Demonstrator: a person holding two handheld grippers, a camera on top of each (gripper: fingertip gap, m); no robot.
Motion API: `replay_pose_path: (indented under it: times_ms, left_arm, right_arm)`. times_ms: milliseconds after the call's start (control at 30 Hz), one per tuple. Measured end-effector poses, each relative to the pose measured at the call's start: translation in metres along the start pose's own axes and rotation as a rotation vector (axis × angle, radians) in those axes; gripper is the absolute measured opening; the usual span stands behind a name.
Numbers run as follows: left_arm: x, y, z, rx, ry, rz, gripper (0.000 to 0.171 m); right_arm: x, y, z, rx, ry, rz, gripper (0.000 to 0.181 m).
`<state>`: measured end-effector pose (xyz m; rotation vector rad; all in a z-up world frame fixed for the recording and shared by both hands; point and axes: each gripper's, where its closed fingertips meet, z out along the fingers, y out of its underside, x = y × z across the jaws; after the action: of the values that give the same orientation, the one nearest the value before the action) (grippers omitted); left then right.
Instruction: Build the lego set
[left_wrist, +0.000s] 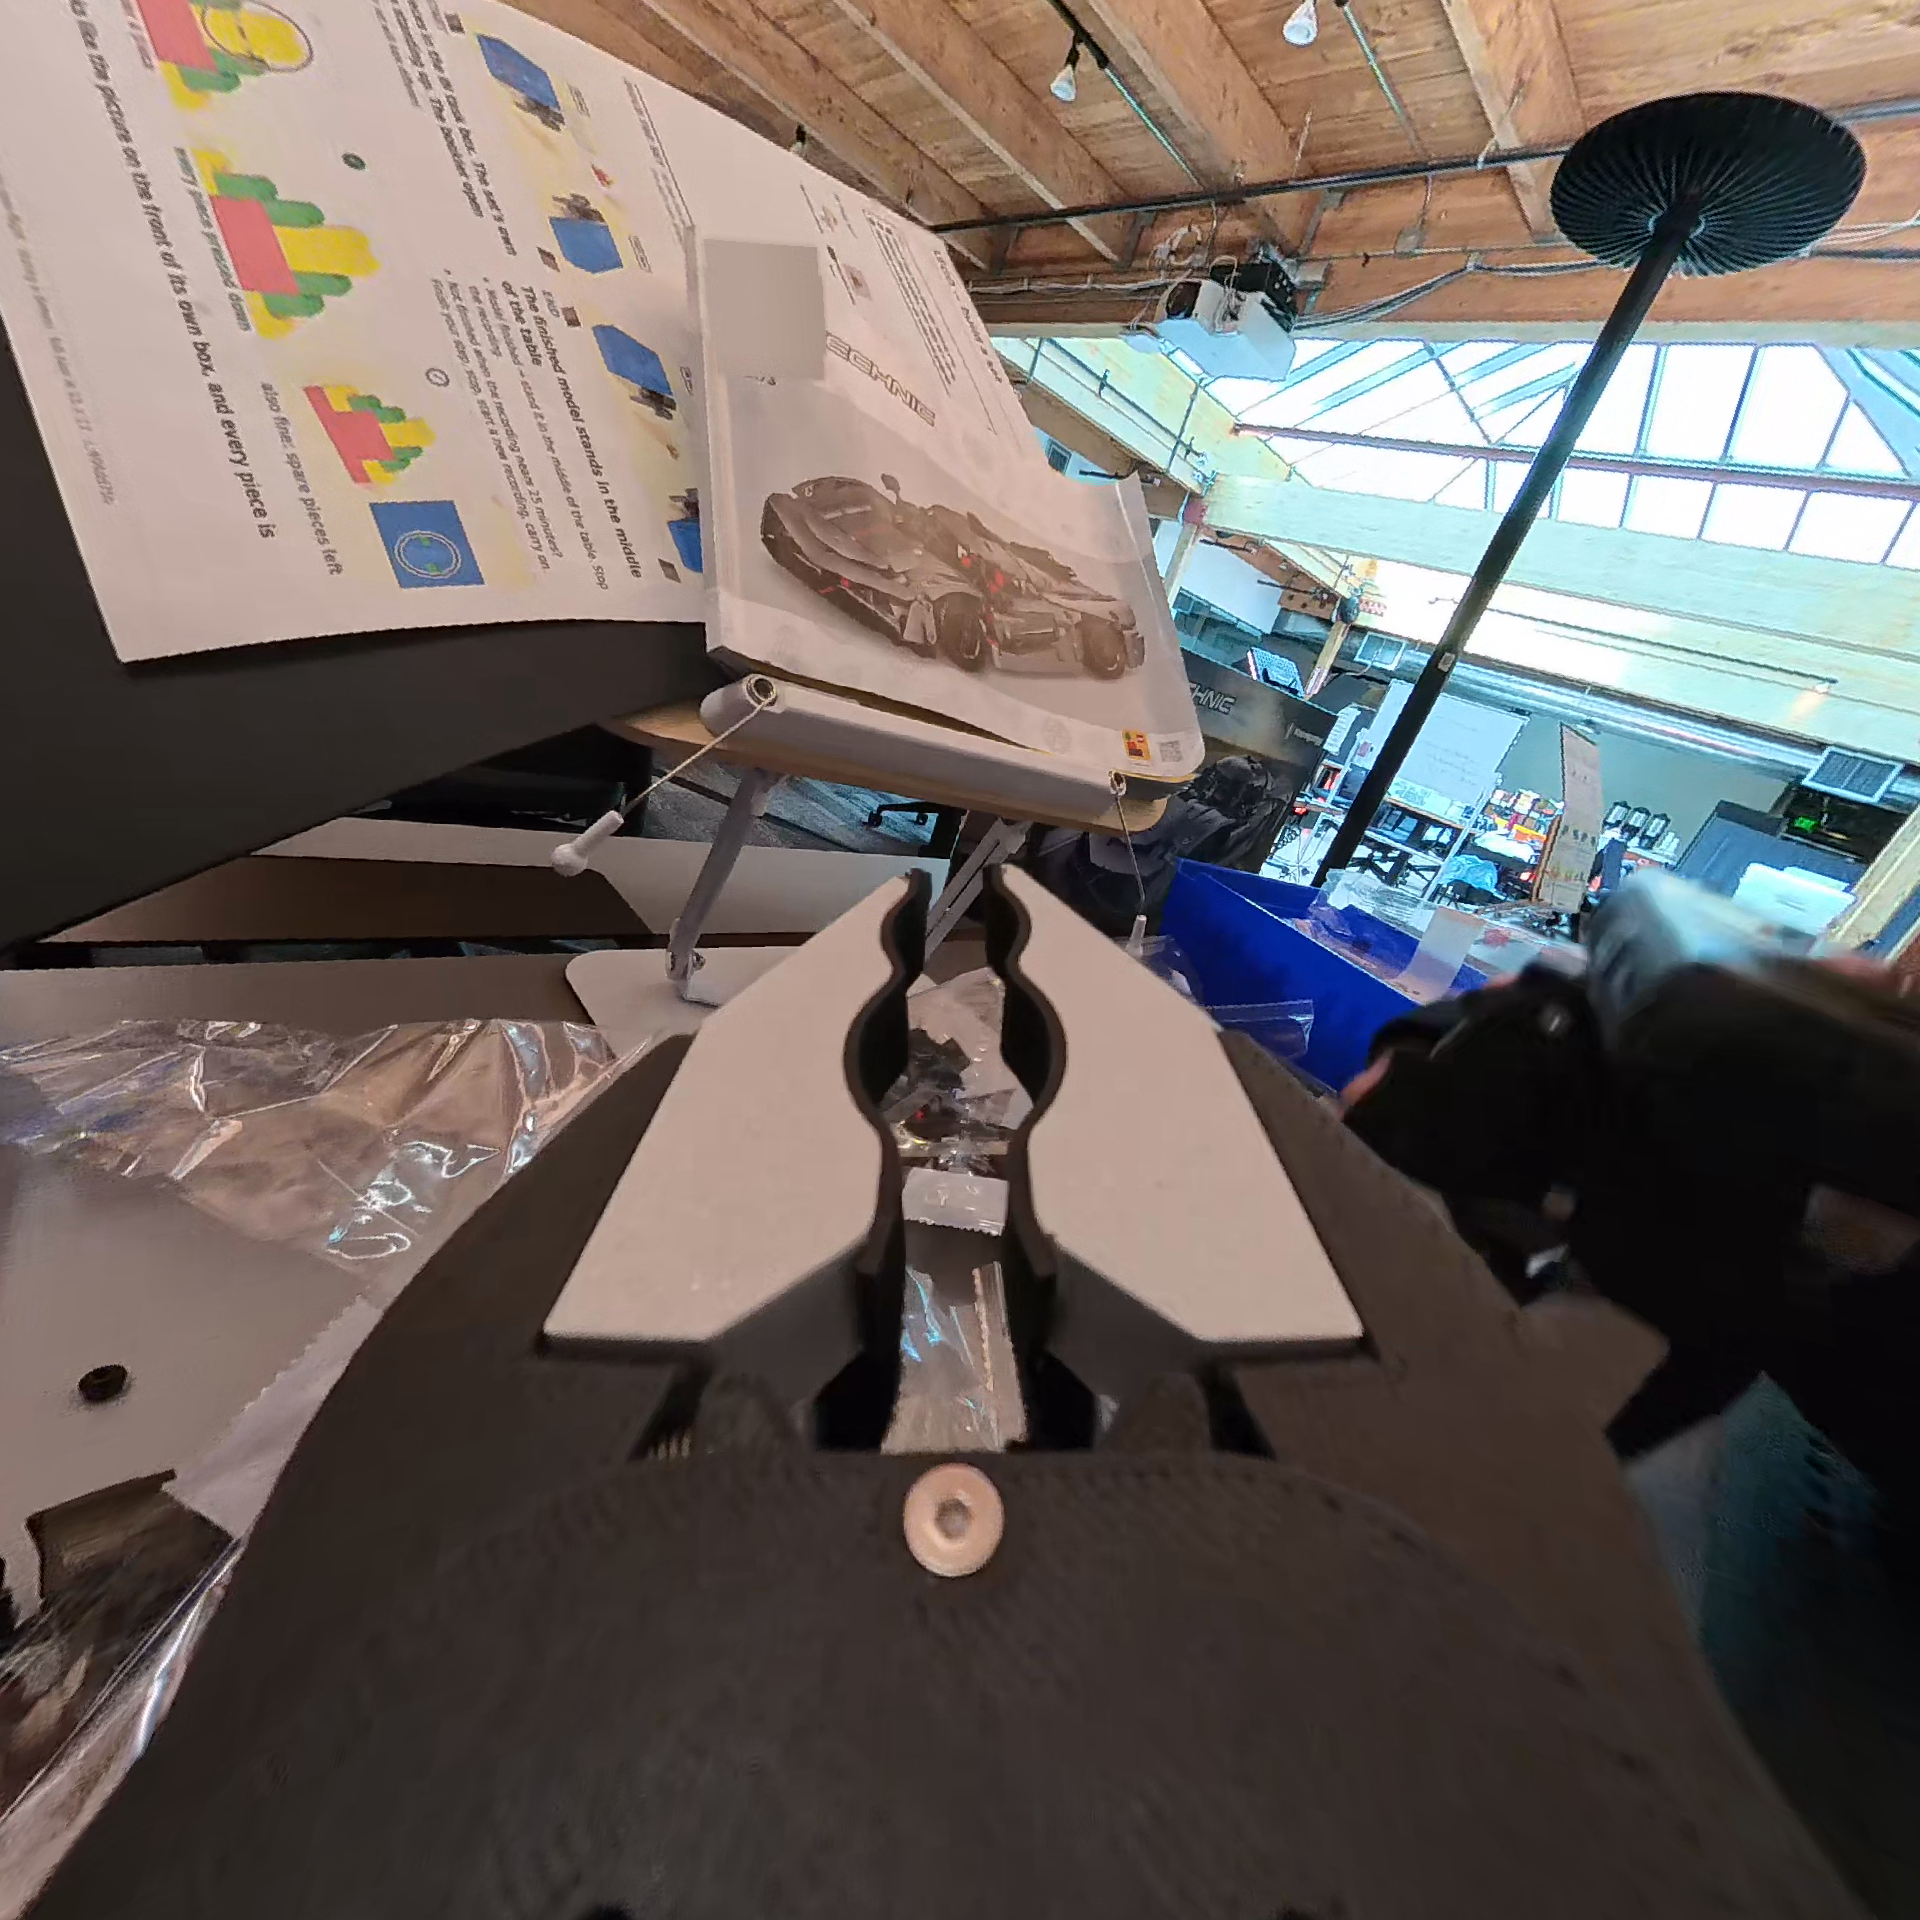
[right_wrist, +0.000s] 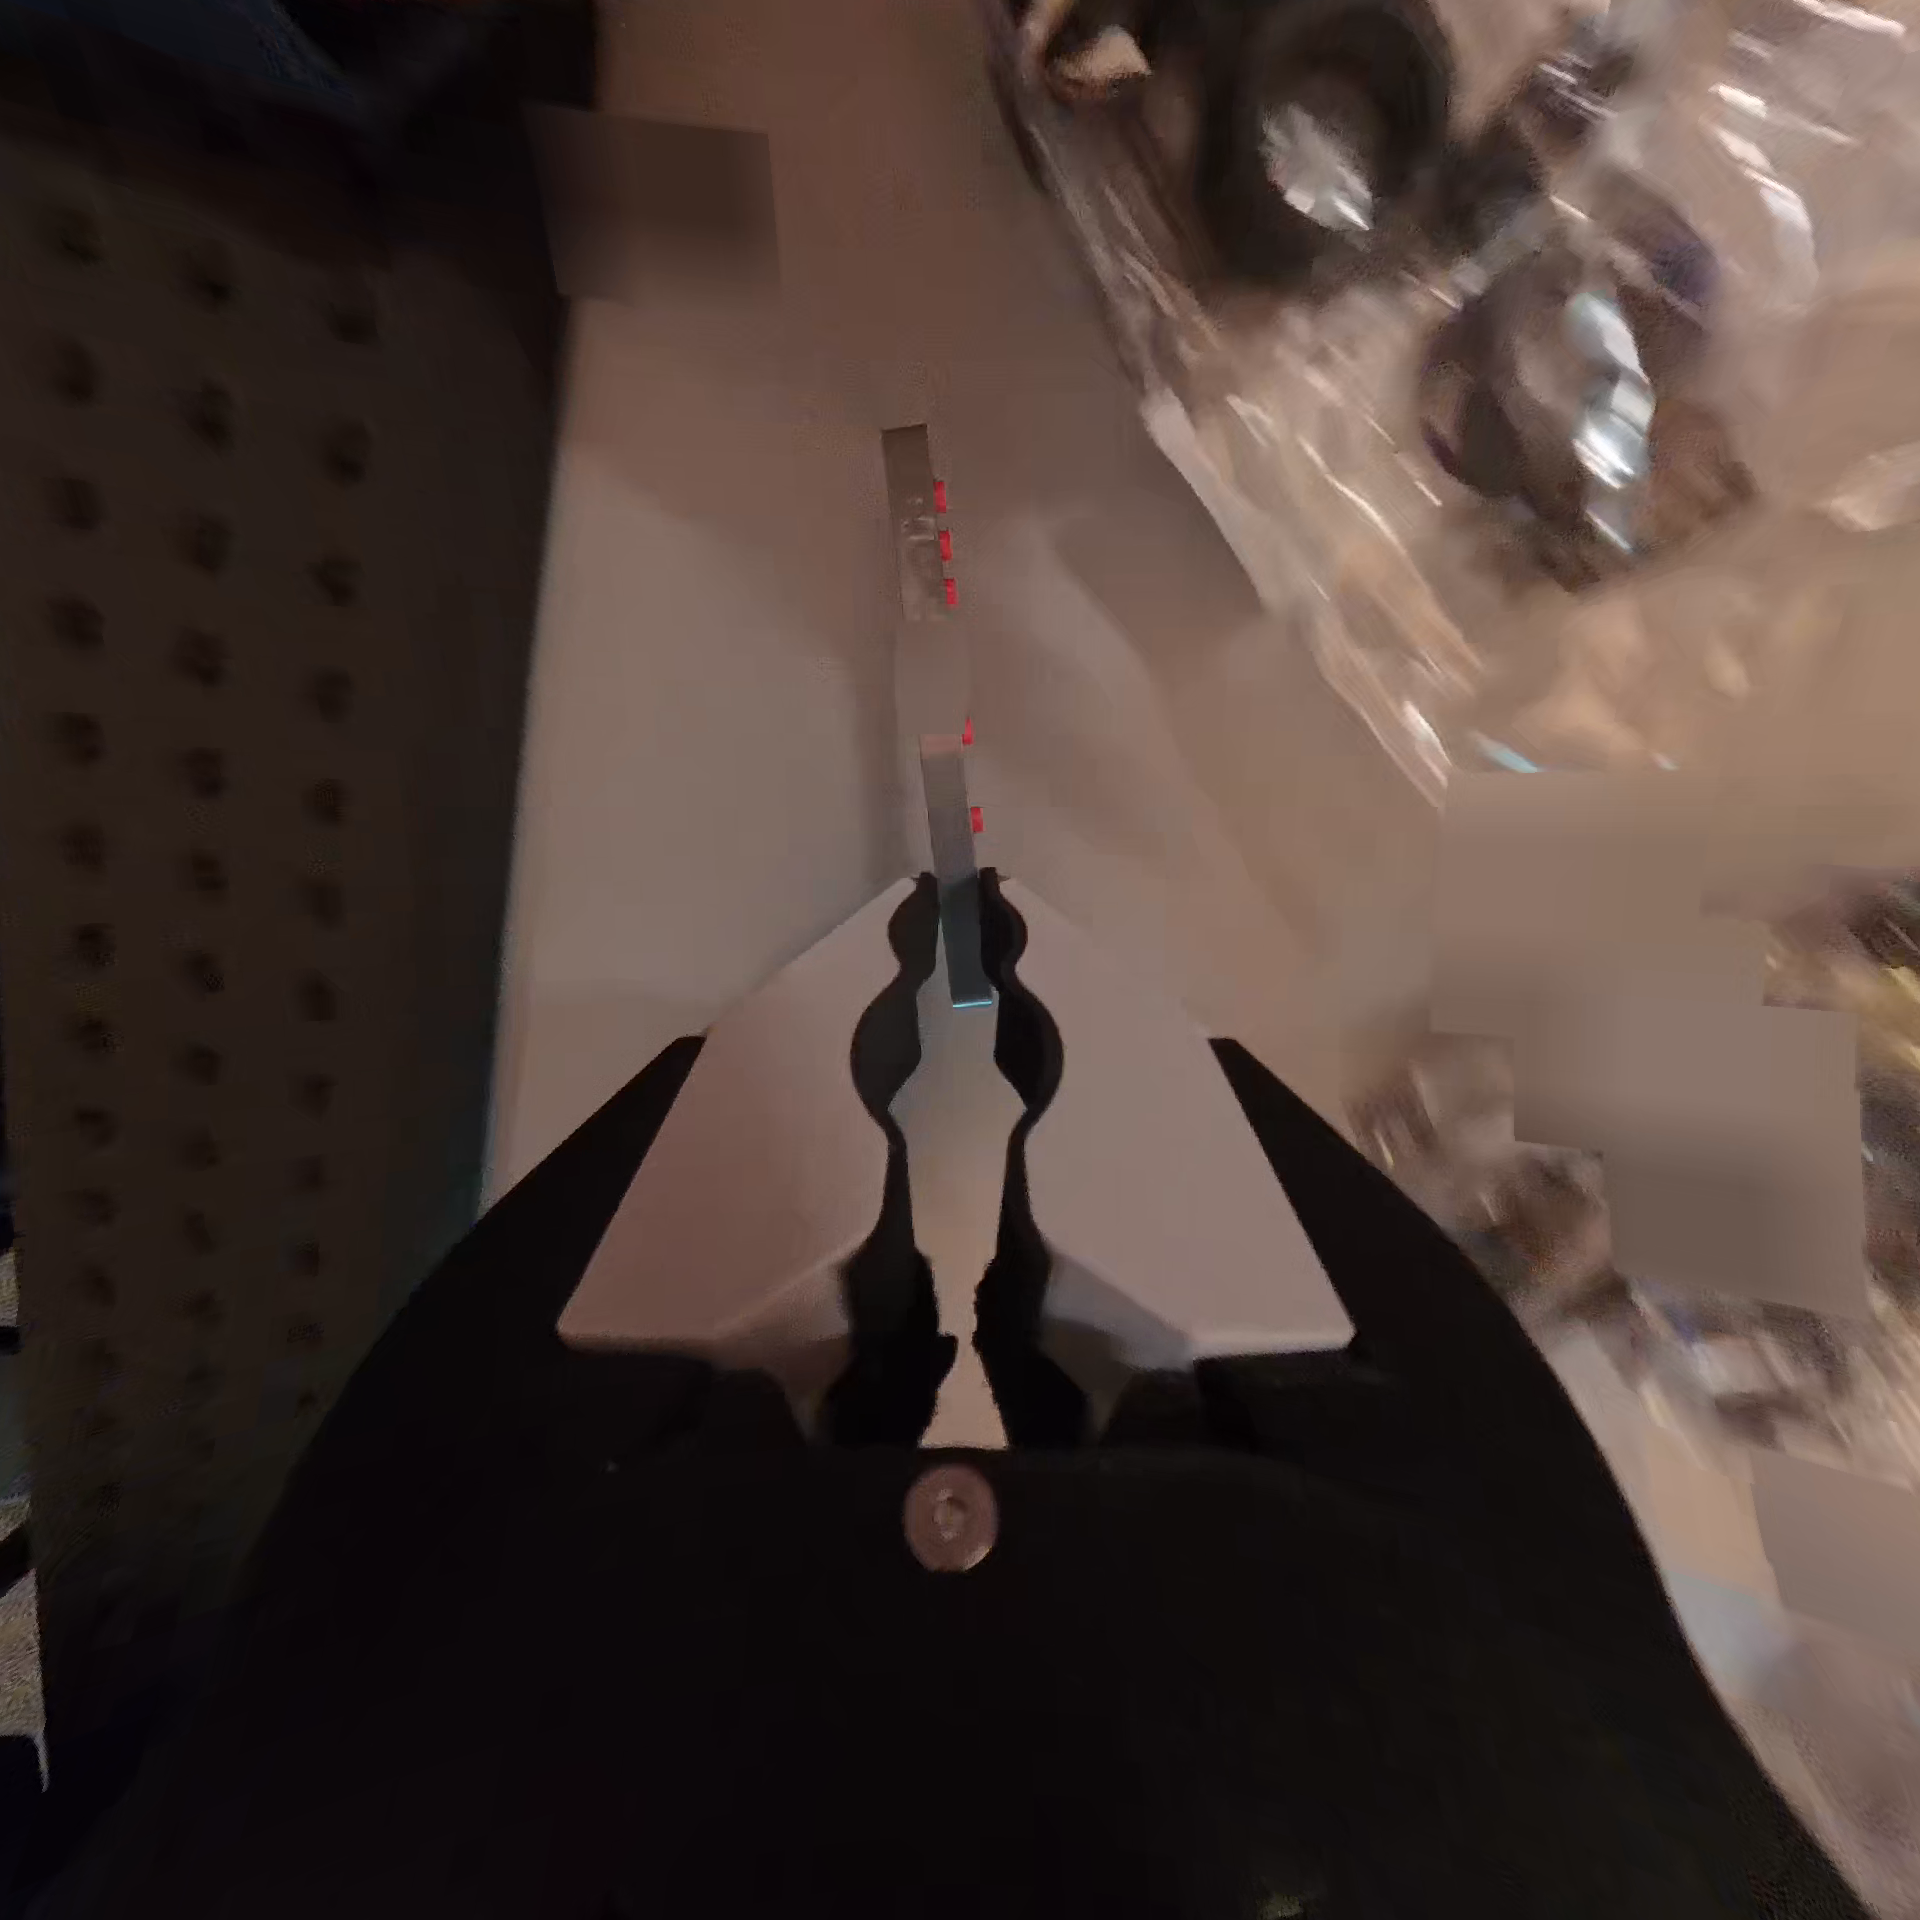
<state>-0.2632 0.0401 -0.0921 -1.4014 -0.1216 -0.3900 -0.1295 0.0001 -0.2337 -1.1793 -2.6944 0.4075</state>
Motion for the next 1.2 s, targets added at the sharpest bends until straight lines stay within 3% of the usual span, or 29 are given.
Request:
replay_pose_path:
  times_ms: [133, 200, 267, 400, 600, 700, 733, 800, 833, 900, 1033, 1200]
  left_arm:
    - [0.003, -0.002, 0.001, 0.005, 0.015, -0.001, 0.008]
    - [0.004, 0.0, 0.002, -0.004, 0.018, -0.002, 0.008]
    - [0.004, 0.002, 0.003, -0.011, 0.018, -0.004, 0.008]
    - [0.002, 0.002, 0.002, -0.009, 0.008, -0.005, 0.008]
    - [-0.001, 0.001, 0.0, -0.003, 0.003, -0.016, 0.008]
    - [-0.003, 0.001, -0.001, -0.002, -0.009, -0.017, 0.008]
    - [-0.003, 0.0, -0.001, 0.003, -0.01, -0.017, 0.008]
    - [-0.003, -0.003, -0.003, 0.013, -0.007, -0.022, 0.009]
    - [-0.003, -0.004, -0.003, 0.017, -0.004, -0.023, 0.009]
    - [0.0, -0.006, -0.004, 0.021, 0.004, -0.018, 0.009]
    - [0.008, -0.012, -0.006, 0.021, 0.0, 0.048, 0.01]
    - [0.008, -0.041, -0.027, 0.11, -0.096, 0.185, 0.01]
  right_arm:
    - [0.029, 0.071, -0.077, -0.213, 0.181, 0.127, 0.005]
    - [0.027, 0.103, -0.102, -0.348, 0.174, 0.188, 0.005]
    - [0.032, 0.126, -0.114, -0.474, 0.2, 0.226, 0.005]
    - [0.053, 0.128, -0.105, -0.52, 0.249, 0.287, 0.005]
    - [0.111, 0.1, -0.067, -0.407, 0.442, 0.356, 0.005]
    - [0.12, 0.108, -0.054, -0.438, 0.432, 0.405, 0.029]
    - [0.119, 0.107, -0.057, -0.417, 0.432, 0.405, 0.027]
    - [0.115, 0.103, -0.073, -0.351, 0.451, 0.397, 0.005]
    - [0.114, 0.102, -0.084, -0.323, 0.475, 0.388, 0.007]
    - [0.101, 0.09, -0.101, -0.221, 0.475, 0.368, 0.011]
    - [0.042, 0.037, -0.097, 0.044, 0.278, 0.22, 0.021]
    - [-0.027, -0.048, -0.028, 0.289, -0.03, 0.004, 0.02]
